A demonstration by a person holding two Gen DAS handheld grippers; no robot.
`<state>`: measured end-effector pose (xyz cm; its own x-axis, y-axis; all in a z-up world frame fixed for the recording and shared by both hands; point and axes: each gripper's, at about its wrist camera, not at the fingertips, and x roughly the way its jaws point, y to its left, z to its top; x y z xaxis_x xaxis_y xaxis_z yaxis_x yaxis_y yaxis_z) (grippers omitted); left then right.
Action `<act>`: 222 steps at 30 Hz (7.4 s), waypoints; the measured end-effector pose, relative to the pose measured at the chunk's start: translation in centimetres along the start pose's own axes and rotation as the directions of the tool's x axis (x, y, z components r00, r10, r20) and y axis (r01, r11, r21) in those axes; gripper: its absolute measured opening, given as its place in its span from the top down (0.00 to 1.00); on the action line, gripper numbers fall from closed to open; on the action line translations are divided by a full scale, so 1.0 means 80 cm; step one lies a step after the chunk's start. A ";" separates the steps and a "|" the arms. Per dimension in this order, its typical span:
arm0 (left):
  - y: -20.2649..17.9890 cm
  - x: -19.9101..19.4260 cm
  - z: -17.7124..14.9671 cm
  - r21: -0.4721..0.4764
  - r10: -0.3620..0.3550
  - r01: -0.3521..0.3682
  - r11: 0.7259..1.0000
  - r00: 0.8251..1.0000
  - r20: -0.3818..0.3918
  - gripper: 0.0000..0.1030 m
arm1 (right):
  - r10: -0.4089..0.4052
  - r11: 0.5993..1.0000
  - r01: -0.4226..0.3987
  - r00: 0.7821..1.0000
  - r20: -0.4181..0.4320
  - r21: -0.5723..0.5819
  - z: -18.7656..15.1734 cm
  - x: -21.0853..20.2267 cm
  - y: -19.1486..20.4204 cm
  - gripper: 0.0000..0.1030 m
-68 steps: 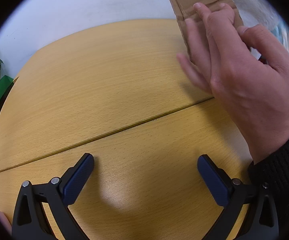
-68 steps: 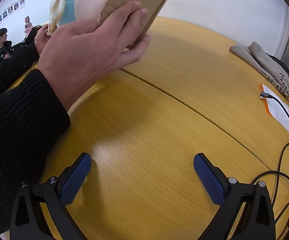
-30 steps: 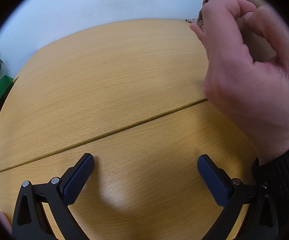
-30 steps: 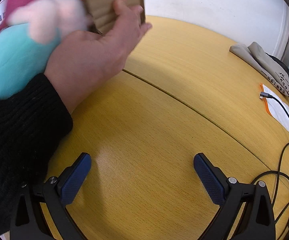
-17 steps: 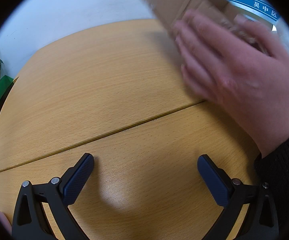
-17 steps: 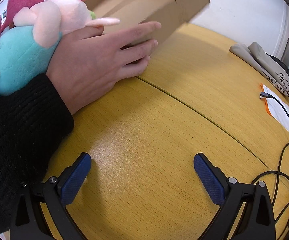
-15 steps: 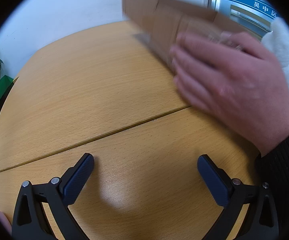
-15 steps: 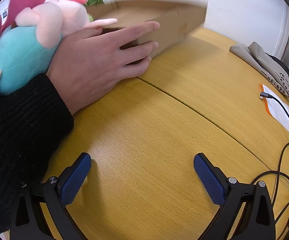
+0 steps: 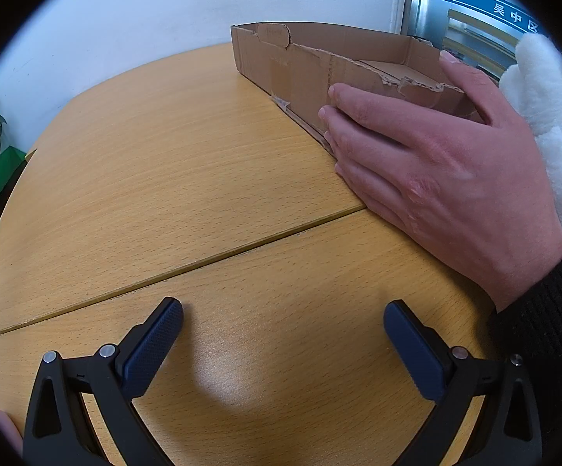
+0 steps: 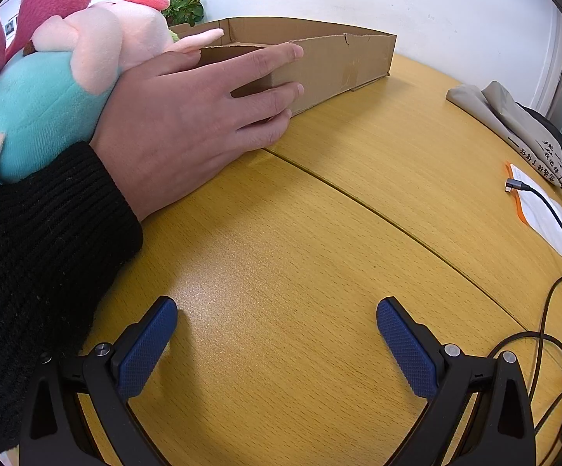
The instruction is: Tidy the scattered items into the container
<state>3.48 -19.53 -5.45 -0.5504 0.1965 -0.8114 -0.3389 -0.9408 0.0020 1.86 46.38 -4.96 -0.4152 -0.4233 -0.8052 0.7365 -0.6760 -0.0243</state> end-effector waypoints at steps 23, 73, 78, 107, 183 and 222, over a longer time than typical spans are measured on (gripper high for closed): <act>0.005 0.002 0.001 0.001 0.000 0.000 1.000 1.000 0.000 0.00 | 0.000 1.000 0.000 1.000 0.000 0.000 0.000 0.000 0.000 0.00; 0.012 0.004 0.002 0.002 -0.001 0.001 1.000 1.000 0.000 0.00 | -0.001 1.000 0.001 1.000 0.000 0.002 0.000 0.001 -0.001 0.00; 0.013 0.004 0.003 0.002 -0.001 0.001 1.000 1.000 0.001 0.00 | -0.001 1.000 0.001 1.000 0.000 0.002 0.000 0.001 -0.001 0.00; 0.017 0.004 0.003 0.003 -0.002 0.002 1.000 1.000 0.001 0.00 | -0.001 1.000 0.001 1.000 0.000 0.003 0.000 0.001 -0.001 0.00; 0.025 0.002 0.002 0.004 -0.003 0.003 1.000 1.000 0.001 0.00 | -0.003 1.000 0.003 1.000 0.000 0.005 0.001 0.003 -0.002 0.00; -0.061 -0.080 -0.080 -0.170 0.133 -0.131 0.977 0.991 0.001 0.00 | -0.328 0.829 0.331 0.941 -0.089 0.450 -0.040 -0.027 0.092 0.00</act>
<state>13.52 -17.92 -4.01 -0.5917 0.0701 -0.8031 -0.1297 -0.9915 0.0090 9.91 44.24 -5.30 -0.5844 -0.1232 -0.8021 0.2330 -0.9723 -0.0204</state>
